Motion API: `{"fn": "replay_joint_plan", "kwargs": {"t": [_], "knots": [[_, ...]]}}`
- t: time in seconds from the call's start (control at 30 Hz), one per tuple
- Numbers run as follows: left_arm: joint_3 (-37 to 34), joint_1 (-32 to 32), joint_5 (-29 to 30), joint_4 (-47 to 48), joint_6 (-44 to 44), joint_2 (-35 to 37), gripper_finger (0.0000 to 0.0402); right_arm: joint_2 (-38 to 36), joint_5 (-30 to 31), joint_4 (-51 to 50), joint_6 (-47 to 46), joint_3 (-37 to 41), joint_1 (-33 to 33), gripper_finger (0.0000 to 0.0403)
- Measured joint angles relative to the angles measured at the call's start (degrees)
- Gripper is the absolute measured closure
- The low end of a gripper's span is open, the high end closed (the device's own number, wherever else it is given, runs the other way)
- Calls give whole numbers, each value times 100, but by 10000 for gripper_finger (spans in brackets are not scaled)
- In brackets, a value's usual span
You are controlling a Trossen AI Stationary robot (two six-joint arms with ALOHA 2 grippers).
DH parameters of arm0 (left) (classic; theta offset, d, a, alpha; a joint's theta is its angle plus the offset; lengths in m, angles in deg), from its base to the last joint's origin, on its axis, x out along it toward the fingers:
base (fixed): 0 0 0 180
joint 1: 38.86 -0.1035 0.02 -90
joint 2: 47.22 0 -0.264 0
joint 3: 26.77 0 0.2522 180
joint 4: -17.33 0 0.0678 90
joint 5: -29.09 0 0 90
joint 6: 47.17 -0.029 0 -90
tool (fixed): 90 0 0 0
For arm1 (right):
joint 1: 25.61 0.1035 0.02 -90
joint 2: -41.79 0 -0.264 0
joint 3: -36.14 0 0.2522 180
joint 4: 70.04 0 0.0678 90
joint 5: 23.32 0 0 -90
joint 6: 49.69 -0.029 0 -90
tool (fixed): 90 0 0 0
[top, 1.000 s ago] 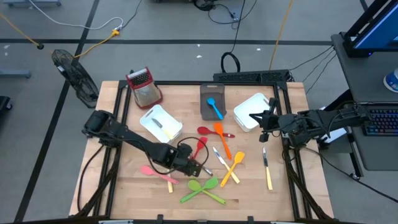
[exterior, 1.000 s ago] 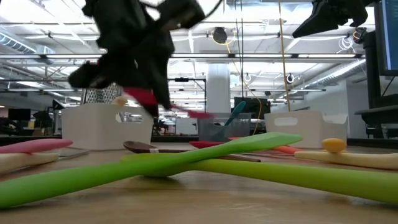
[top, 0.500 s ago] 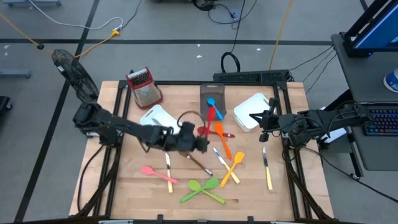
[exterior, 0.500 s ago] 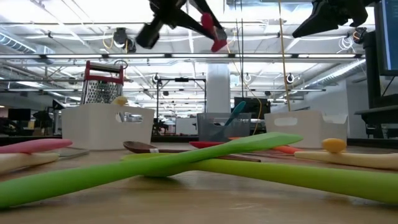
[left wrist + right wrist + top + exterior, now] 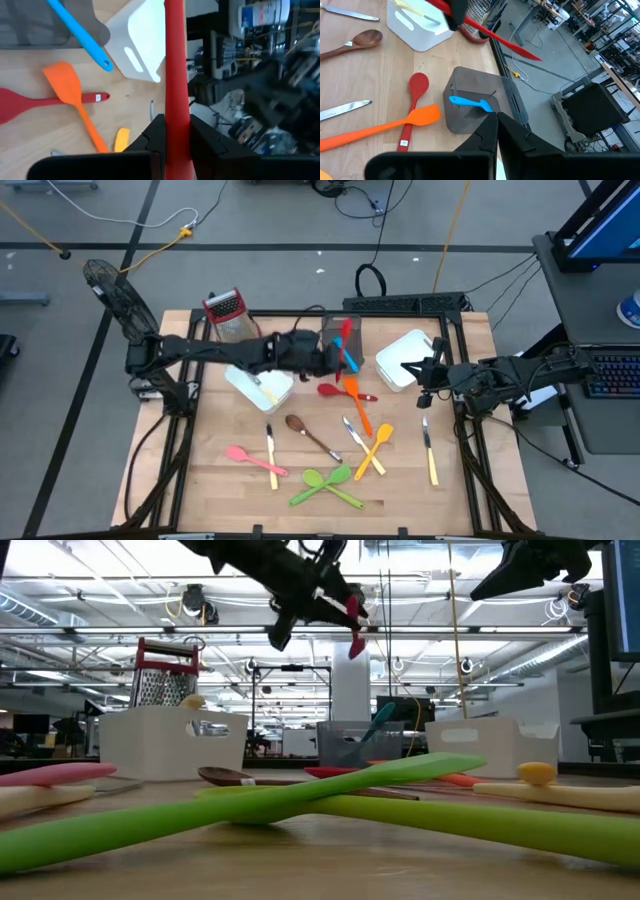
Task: Pick & Place Kitchen Items
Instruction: Put the red spatula into the black bin
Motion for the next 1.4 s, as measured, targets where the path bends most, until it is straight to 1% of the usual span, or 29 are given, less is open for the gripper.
{"fn": "replay_joint_plan", "kwargs": {"t": [0.27,0.43,0.63,0.77,0.9,0.97,1.07,1.4], "knots": [[0,-519,-298,53,533,0,357,0,0,-1,-4,0,0,399],[0,-551,-331,266,833,0,350,0,0,-1,-3,0,0,399],[-2,-490,-398,361,1170,-93,356,0,0,-2,3,0,2,399],[-1,-482,-570,293,1473,-365,352,1,0,-3,0,0,1,399],[-4,-530,-841,18,1724,-716,352,0,0,10,-4,0,2,398],[0,-588,-948,-335,1844,-886,353,0,0,13,1,0,2,399],[-4,-695,-997,-592,2040,-1060,350,0,0,10,-2,0,2,398],[-2,-907,-1078,-438,2152,-1078,345,0,0,1,0,0,2,399]]}}
